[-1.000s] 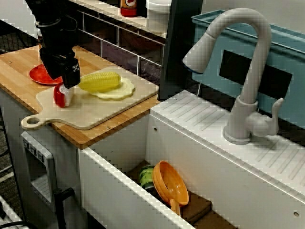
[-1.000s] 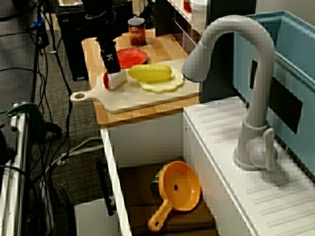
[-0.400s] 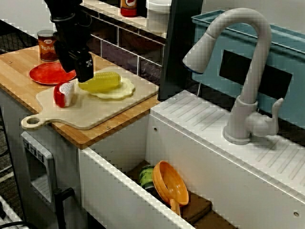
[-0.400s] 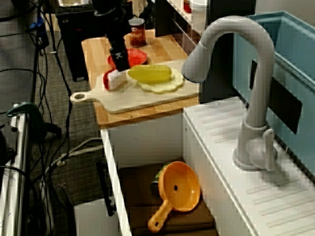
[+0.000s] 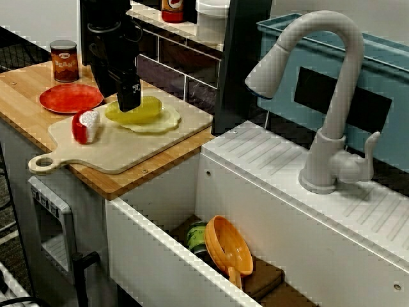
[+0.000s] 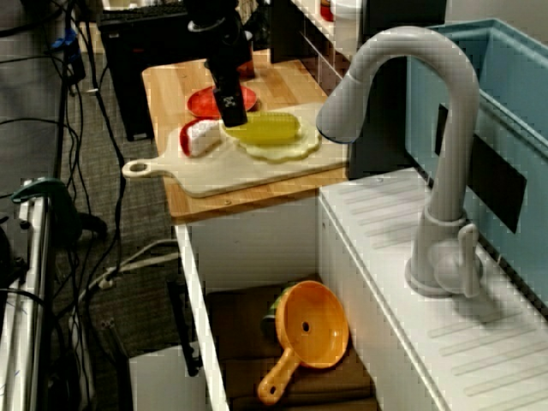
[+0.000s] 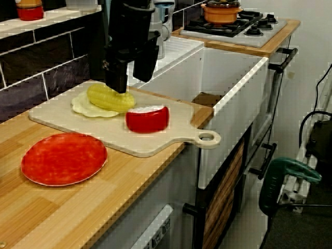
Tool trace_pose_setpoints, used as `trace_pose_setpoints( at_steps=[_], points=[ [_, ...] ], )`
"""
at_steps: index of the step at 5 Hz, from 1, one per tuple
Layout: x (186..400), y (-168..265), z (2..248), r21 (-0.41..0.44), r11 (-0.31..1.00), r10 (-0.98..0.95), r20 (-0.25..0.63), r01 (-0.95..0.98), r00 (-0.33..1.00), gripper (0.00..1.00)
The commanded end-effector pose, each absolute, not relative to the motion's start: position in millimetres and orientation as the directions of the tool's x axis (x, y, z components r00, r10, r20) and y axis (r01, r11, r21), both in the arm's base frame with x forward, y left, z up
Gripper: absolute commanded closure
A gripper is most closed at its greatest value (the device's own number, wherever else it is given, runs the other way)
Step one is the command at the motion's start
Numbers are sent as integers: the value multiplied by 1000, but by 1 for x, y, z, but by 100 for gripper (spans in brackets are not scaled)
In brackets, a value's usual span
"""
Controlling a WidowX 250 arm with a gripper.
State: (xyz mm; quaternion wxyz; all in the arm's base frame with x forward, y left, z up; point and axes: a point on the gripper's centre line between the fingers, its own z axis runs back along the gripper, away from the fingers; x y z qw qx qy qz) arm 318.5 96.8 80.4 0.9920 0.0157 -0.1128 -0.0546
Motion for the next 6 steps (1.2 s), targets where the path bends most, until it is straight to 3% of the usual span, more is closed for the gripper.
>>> trace_pose_setpoints(
  at_steps=[1, 6],
  points=[
    [349, 105, 85, 79, 992, -111, 257, 94, 960, 0],
    [357, 109, 65, 105, 992, -88, 243, 64, 966, 0]
  ],
)
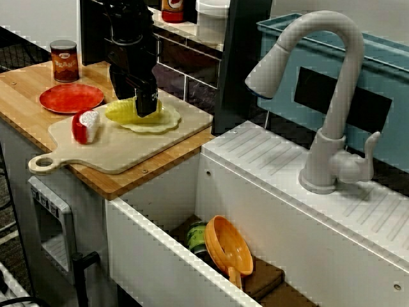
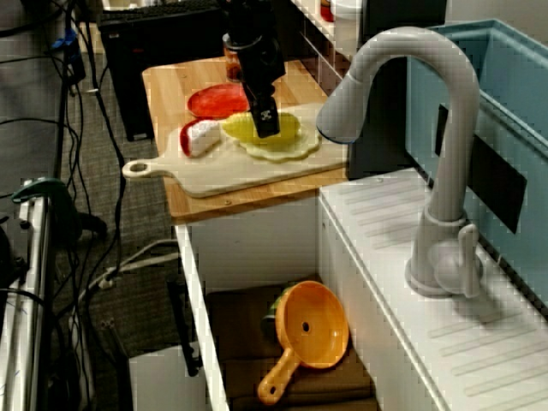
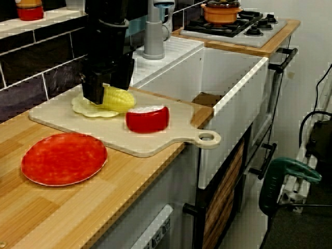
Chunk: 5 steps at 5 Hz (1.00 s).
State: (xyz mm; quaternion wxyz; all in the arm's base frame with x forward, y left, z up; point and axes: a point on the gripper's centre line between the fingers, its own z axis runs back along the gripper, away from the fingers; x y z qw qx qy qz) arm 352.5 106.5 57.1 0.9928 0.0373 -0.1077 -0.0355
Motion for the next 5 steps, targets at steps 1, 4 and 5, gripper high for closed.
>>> trace_pose_setpoints(
  at_steps=[1, 4, 5],
  points=[
    [360, 110, 64, 101, 993, -83, 236, 61, 968, 0],
    [368, 121, 74, 71, 997, -40, 215, 26, 976, 100],
    [367, 131, 86, 54, 998, -23, 216, 12, 976, 100]
  ],
)
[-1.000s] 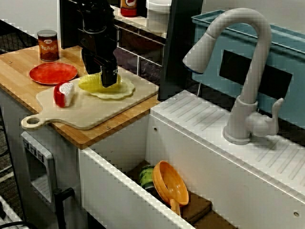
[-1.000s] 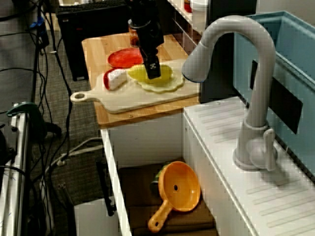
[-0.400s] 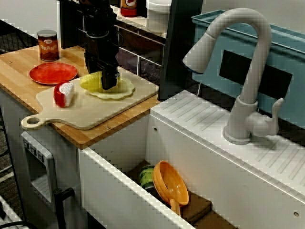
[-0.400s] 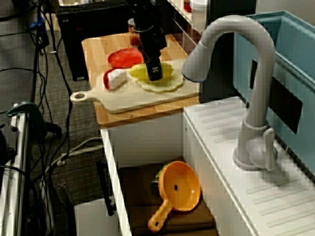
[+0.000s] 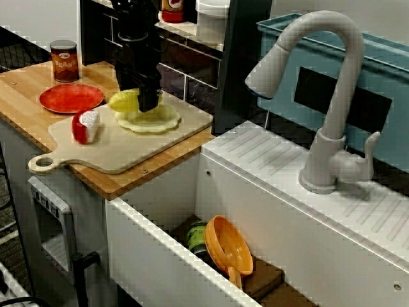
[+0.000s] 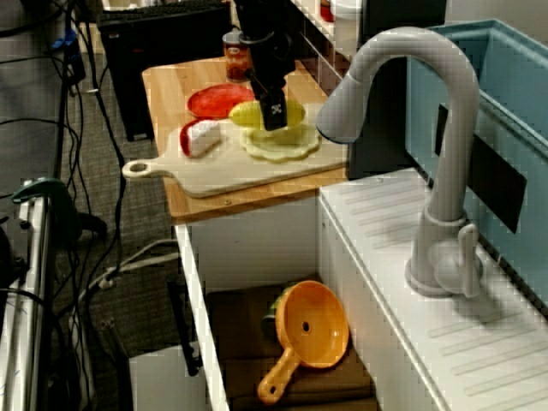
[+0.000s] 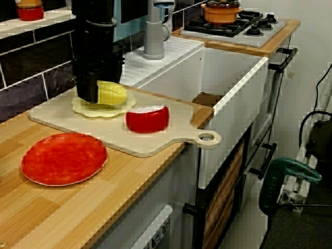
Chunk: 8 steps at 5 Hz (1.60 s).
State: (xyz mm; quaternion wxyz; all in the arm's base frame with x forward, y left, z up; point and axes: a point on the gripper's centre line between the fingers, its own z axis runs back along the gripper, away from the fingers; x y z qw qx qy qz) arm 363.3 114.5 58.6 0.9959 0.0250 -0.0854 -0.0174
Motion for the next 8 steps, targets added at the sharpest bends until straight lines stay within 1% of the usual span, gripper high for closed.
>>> trace_pose_setpoints(
  at_steps=[1, 3, 4, 5, 6, 8],
  points=[
    [368, 147, 99, 37, 999, 10, 221, -19, 975, 100],
    [366, 182, 109, 67, 995, 53, 222, -69, 974, 100],
    [358, 192, 110, 86, 994, 47, 222, -67, 974, 100],
    [353, 202, 111, 109, 991, 48, 248, -78, 967, 100],
    [351, 215, 109, 116, 989, 57, 237, -87, 970, 100],
    [343, 234, 111, 114, 989, 68, 246, -99, 967, 100]
  ],
)
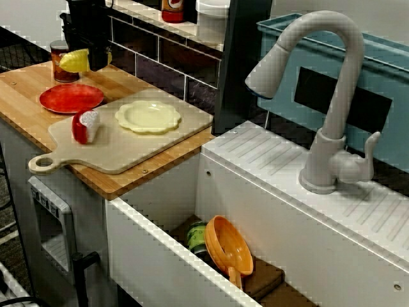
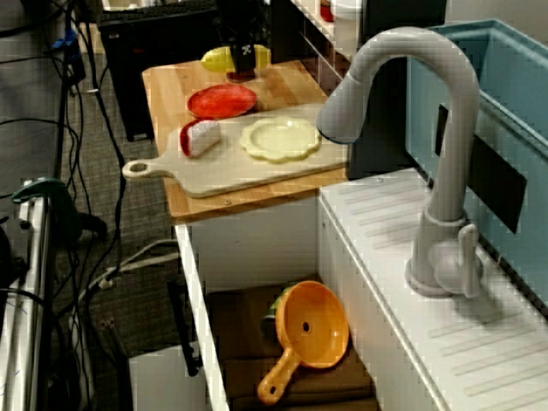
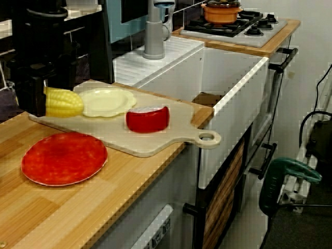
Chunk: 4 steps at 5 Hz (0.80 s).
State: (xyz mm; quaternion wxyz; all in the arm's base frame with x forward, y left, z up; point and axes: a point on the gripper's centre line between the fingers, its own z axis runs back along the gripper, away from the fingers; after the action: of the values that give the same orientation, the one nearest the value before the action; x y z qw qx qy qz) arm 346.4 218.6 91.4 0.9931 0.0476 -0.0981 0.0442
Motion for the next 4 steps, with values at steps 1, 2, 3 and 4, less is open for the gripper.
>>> trace_pose_setpoints(
  at_steps=[1, 2, 3, 4],
  points=[
    [341, 242, 112, 122, 987, 72, 252, -105, 965, 100],
    [340, 246, 105, 129, 985, 81, 255, -117, 964, 100],
    [339, 249, 102, 129, 983, 91, 255, -127, 963, 100],
    [336, 248, 96, 134, 982, 93, 254, -131, 963, 100]
  ],
)
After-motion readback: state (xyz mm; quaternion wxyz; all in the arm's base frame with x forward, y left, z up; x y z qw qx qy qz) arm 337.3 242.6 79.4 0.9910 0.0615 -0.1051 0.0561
